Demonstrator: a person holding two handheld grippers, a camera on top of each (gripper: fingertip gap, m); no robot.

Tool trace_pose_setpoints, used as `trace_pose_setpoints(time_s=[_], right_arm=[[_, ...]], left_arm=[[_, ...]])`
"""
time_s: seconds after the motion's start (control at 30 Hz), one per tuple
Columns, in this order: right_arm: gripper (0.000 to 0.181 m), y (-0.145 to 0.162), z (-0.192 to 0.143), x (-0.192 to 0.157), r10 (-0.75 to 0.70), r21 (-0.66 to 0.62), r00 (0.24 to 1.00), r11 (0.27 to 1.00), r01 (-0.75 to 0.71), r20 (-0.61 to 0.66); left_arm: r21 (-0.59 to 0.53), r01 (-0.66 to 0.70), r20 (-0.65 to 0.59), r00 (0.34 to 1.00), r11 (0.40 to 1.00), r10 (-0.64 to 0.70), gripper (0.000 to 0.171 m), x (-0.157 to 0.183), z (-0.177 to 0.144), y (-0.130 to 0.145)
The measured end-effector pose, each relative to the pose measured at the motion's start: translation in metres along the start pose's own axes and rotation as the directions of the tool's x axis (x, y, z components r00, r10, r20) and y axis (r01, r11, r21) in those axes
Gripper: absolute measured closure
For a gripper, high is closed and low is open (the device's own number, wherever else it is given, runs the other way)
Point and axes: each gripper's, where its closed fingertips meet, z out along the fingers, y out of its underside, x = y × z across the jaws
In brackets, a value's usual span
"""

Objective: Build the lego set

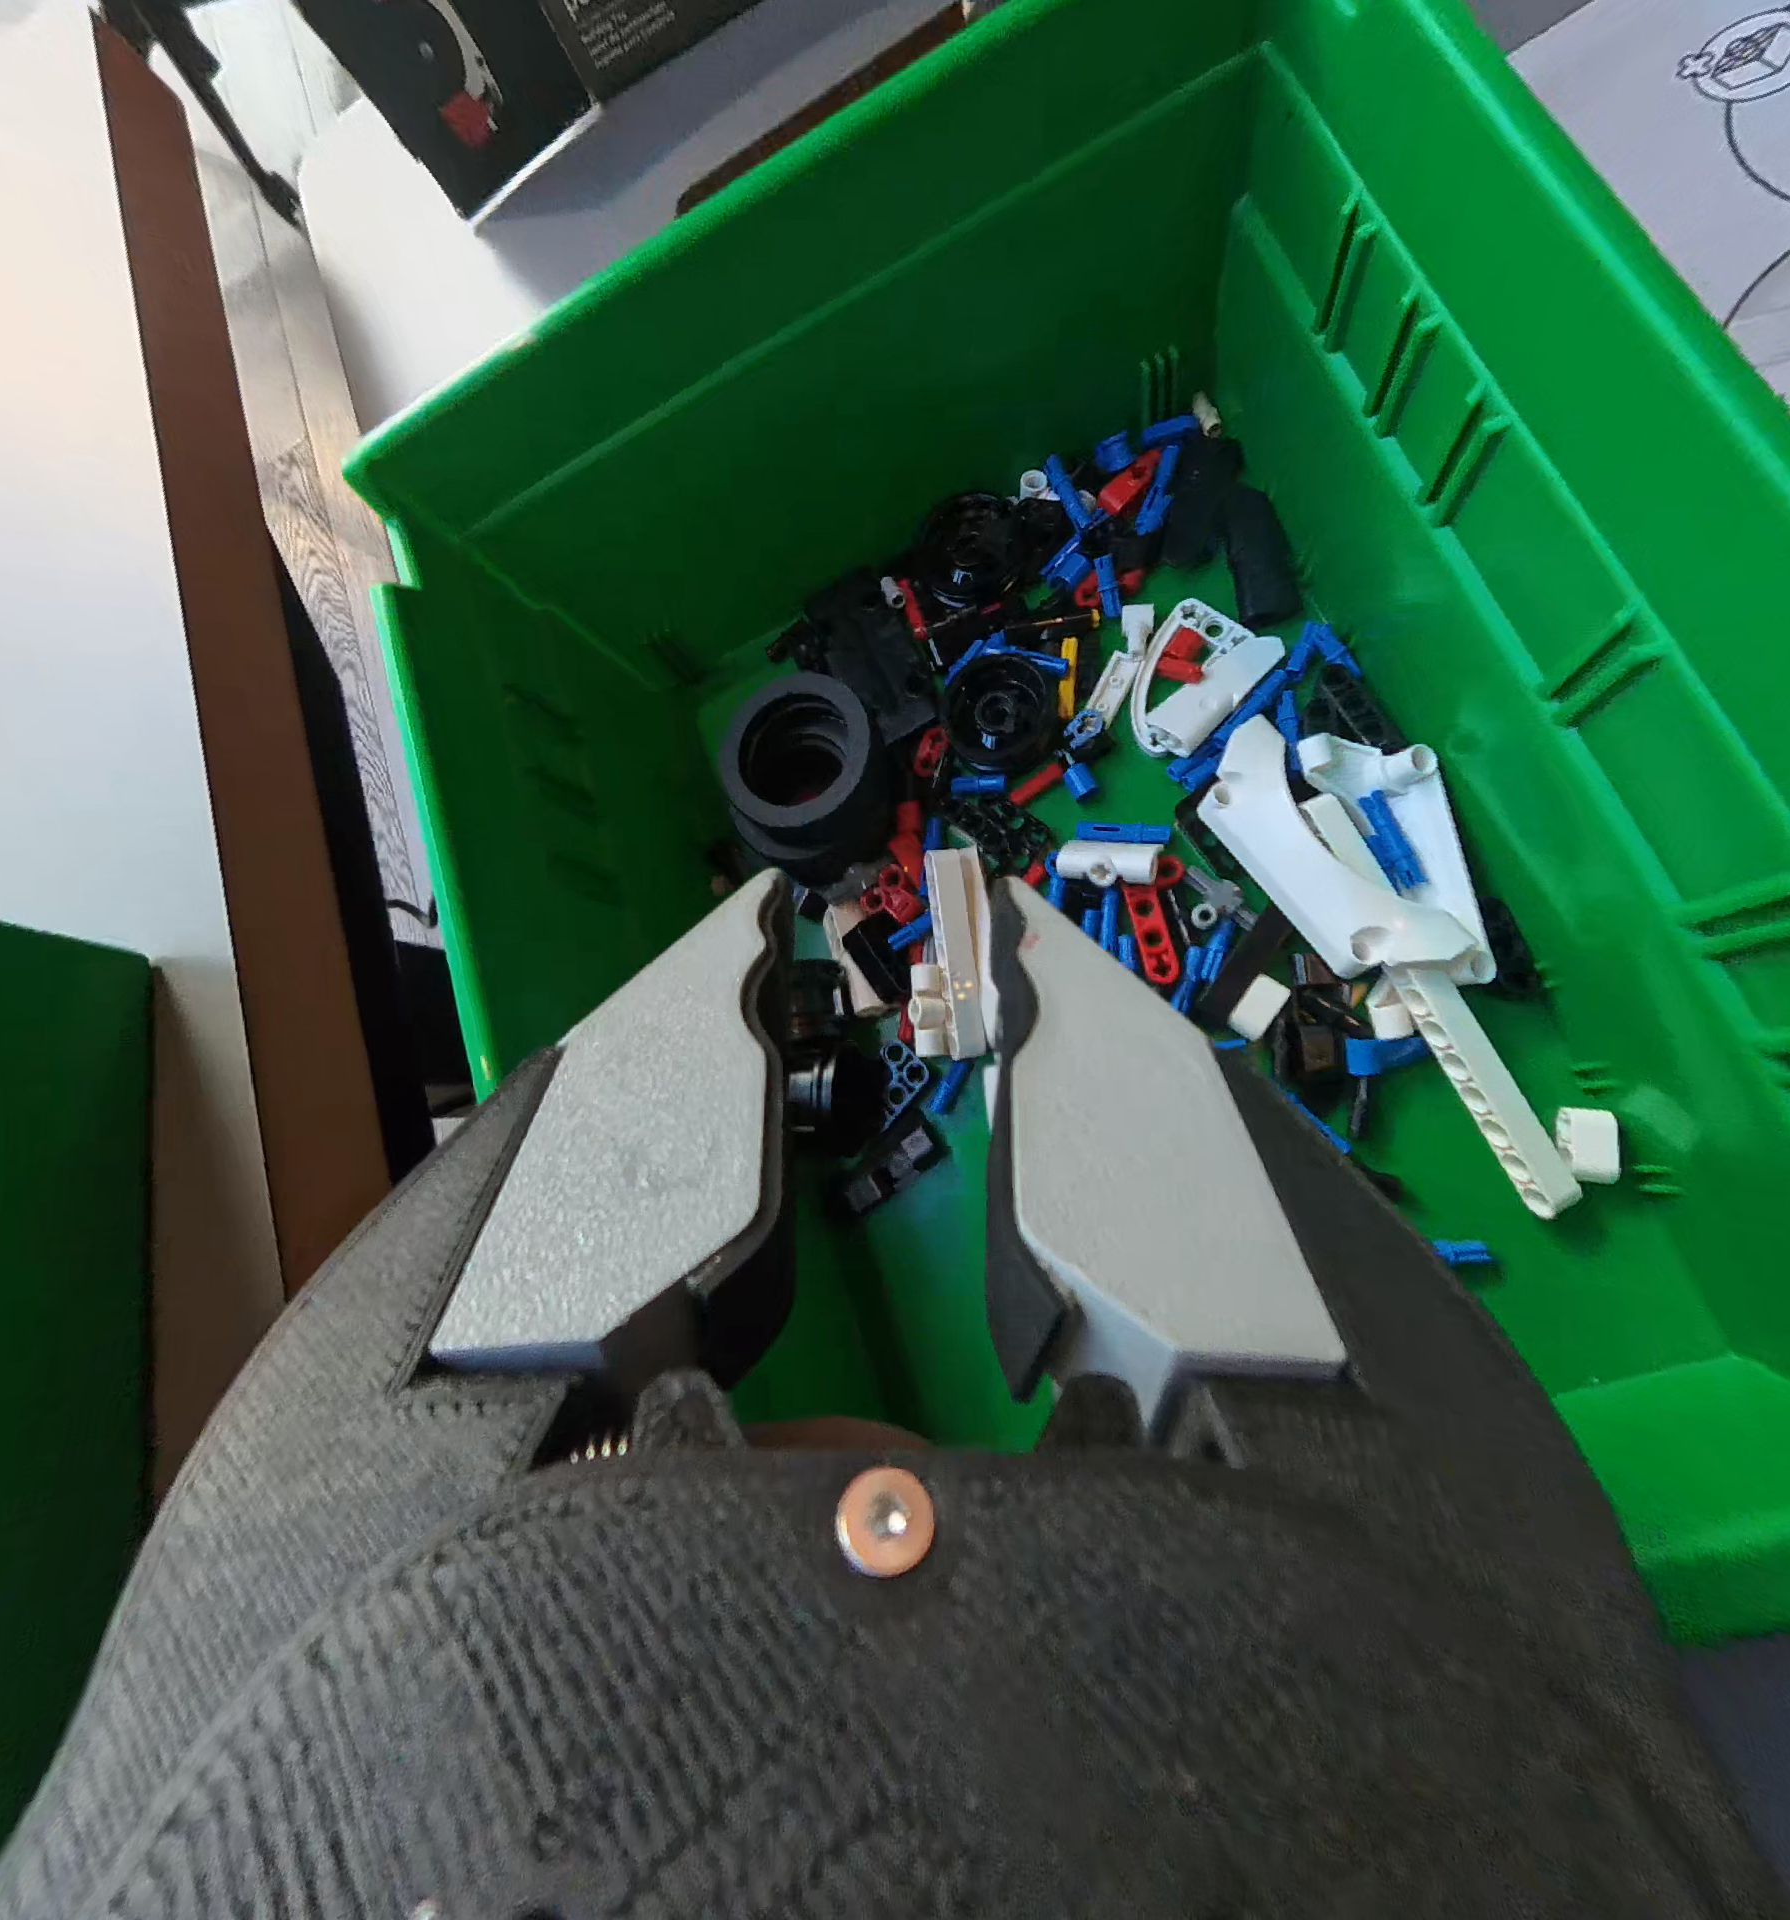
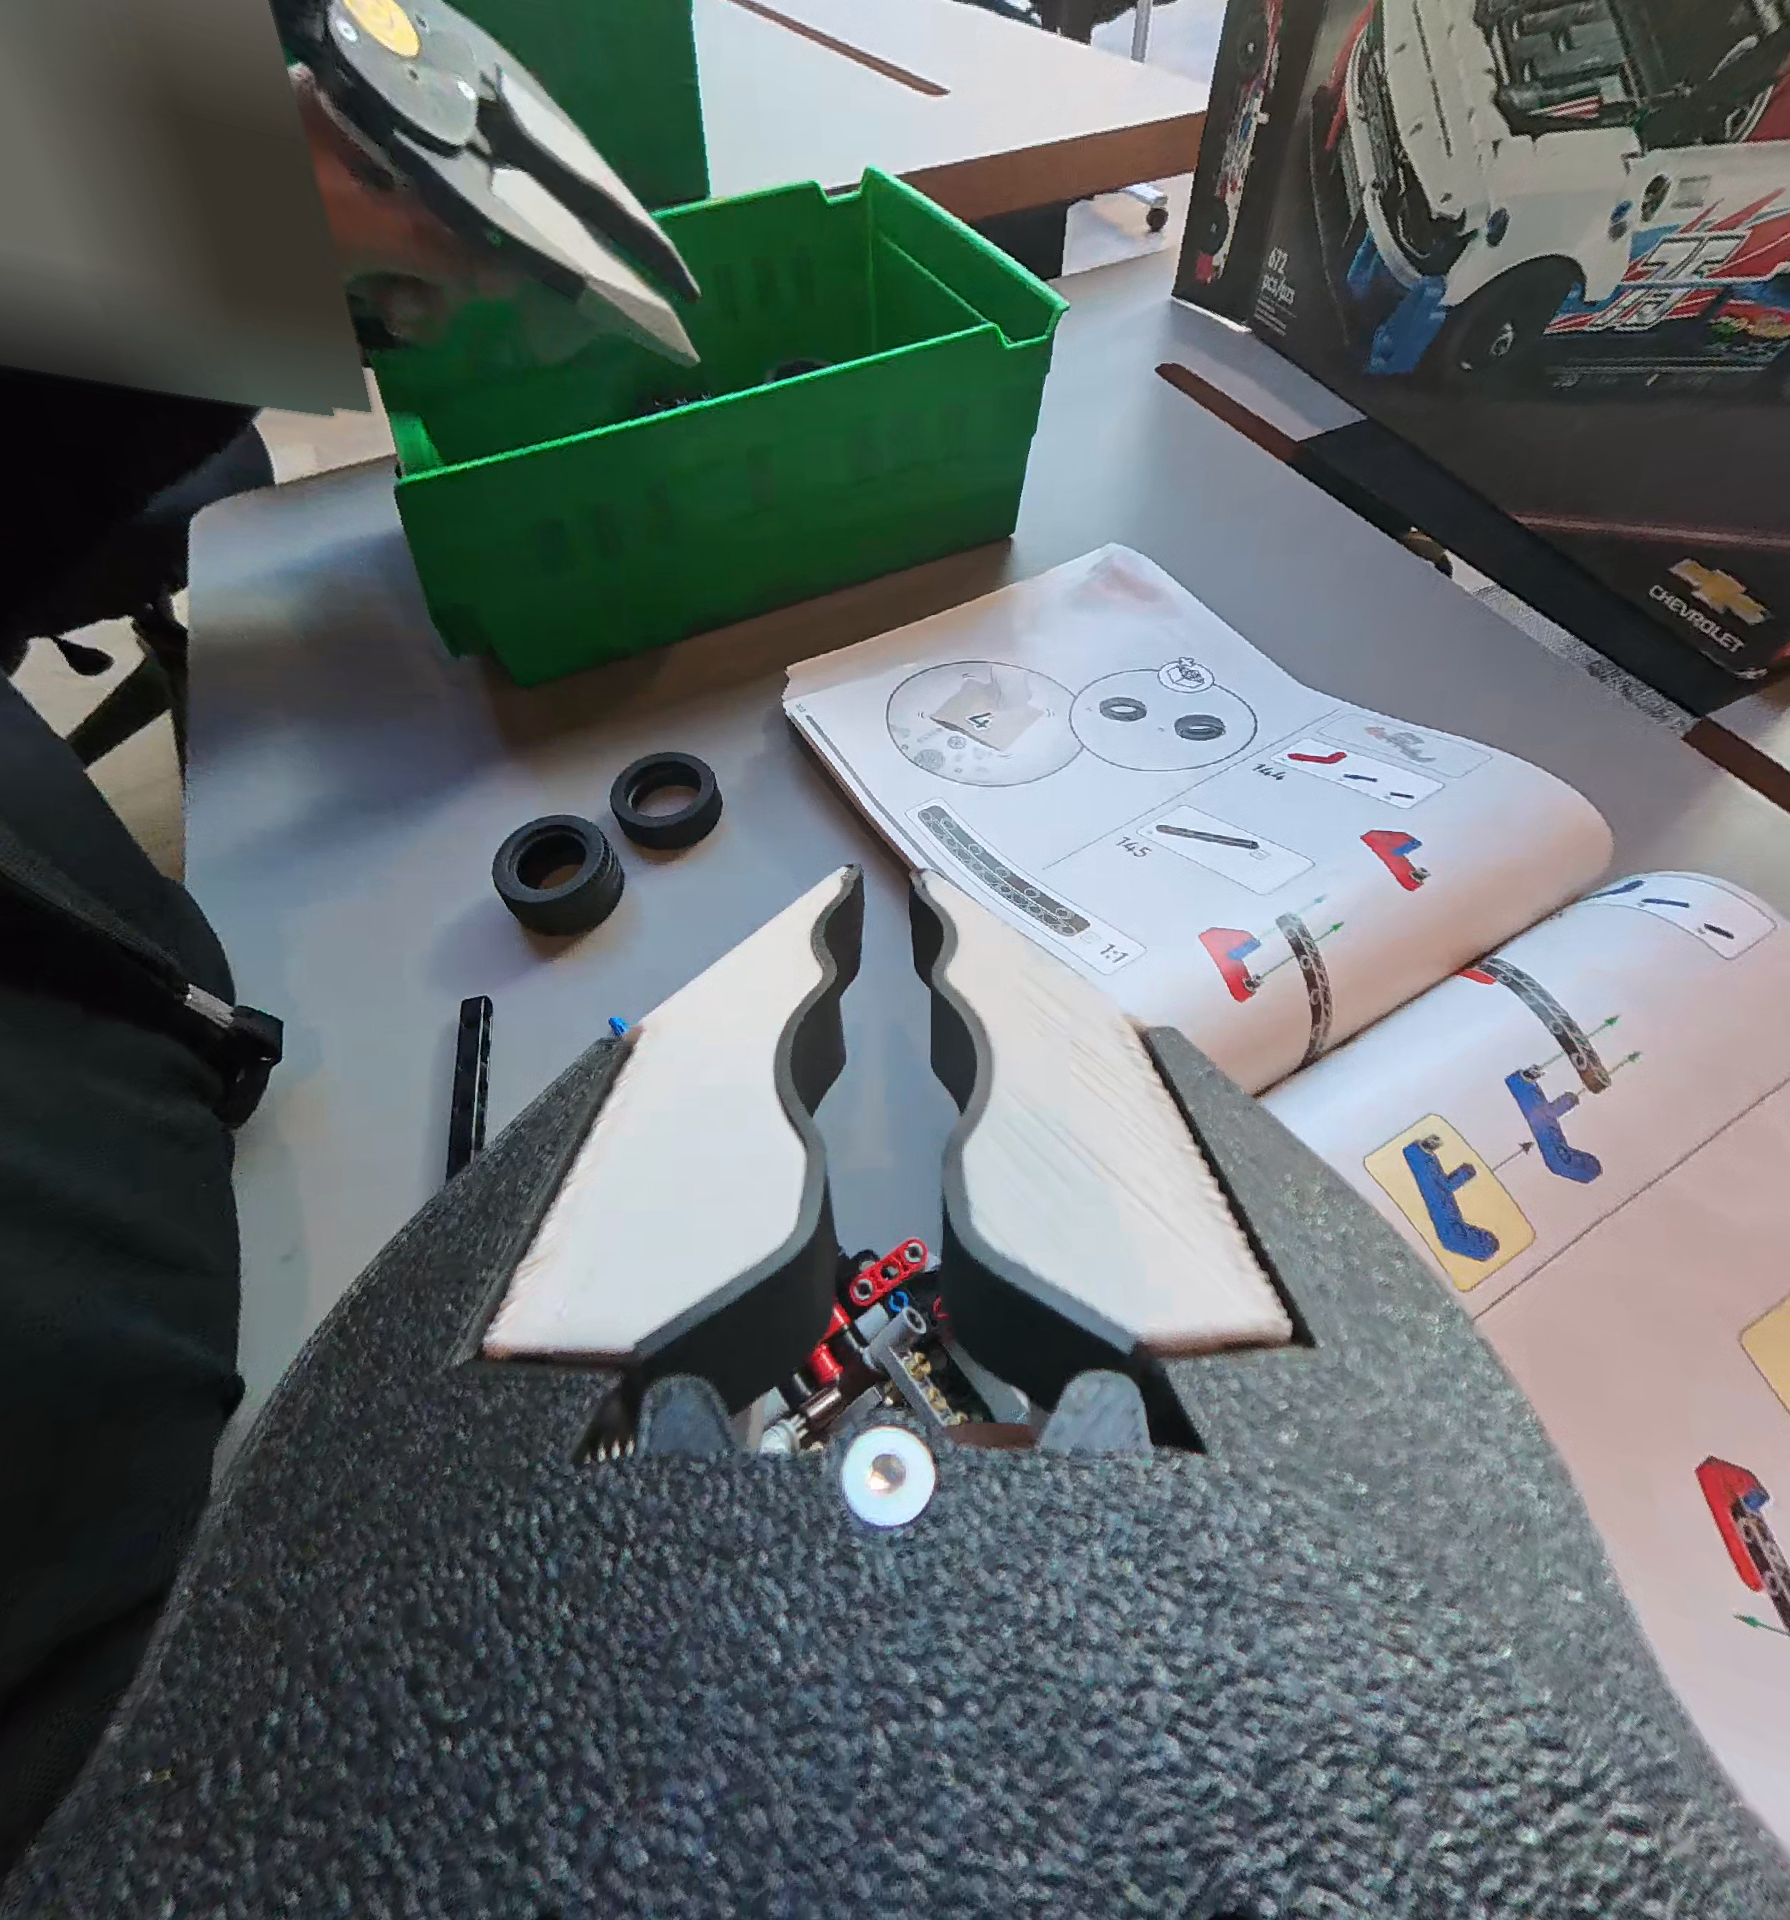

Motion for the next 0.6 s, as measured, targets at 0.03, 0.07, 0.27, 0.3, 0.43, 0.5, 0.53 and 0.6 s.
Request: trace_pose_setpoints(time_s=[0.03, 0.07, 0.27, 0.3, 0.43, 0.5, 0.53, 0.6], right_arm=[[0.173, 0.000, 0.000, 0.000, -0.011, -0.003, 1.000, 1.000, 0.011, -0.002], [0.173, -0.001, -0.001, -0.001, -0.018, -0.005, 1.000, 1.000, 0.018, -0.005], [0.173, 0.000, -0.010, -0.003, -0.003, 0.024, 1.000, 1.000, 0.003, -0.013], [0.173, 0.000, -0.012, -0.003, -0.005, 0.030, 1.000, 1.000, 0.005, -0.016], [0.175, 0.002, -0.025, 0.000, -0.038, 0.029, 0.997, 0.999, 0.041, -0.073], [0.176, 0.001, -0.036, 0.002, -0.040, 0.047, 0.994, 0.998, 0.044, -0.099], [0.177, 0.000, -0.041, 0.002, -0.031, 0.060, 0.994, 0.998, 0.037, -0.102], [0.177, 0.000, -0.050, 0.003, -0.007, 0.084, 0.994, 0.996, 0.016, -0.107]], left_arm=[[-0.001, -0.002, -0.006, 1.000, 1.000, 0.002, 0.136, 0.000, 0.005, -0.003], [-0.010, -0.008, -0.018, 1.000, 1.000, 0.008, 0.136, 0.001, 0.009, -0.005], [-0.147, -0.063, -0.056, 0.997, 0.987, 0.056, 0.135, -0.005, 0.044, -0.012], [-0.203, -0.069, -0.050, 0.997, 0.977, 0.060, 0.134, -0.008, 0.052, -0.008], [-0.397, -0.086, -0.080, 0.995, 0.914, 0.059, 0.153, -0.011, 0.078, 0.021], [-0.382, -0.107, -0.064, 0.994, 0.918, 0.089, 0.156, -0.011, 0.074, 0.017], [-0.358, -0.114, -0.053, 0.993, 0.927, 0.102, 0.158, -0.010, 0.068, 0.012], [-0.289, -0.115, -0.037, 0.993, 0.950, 0.109, 0.161, -0.007, 0.053, -0.002]])
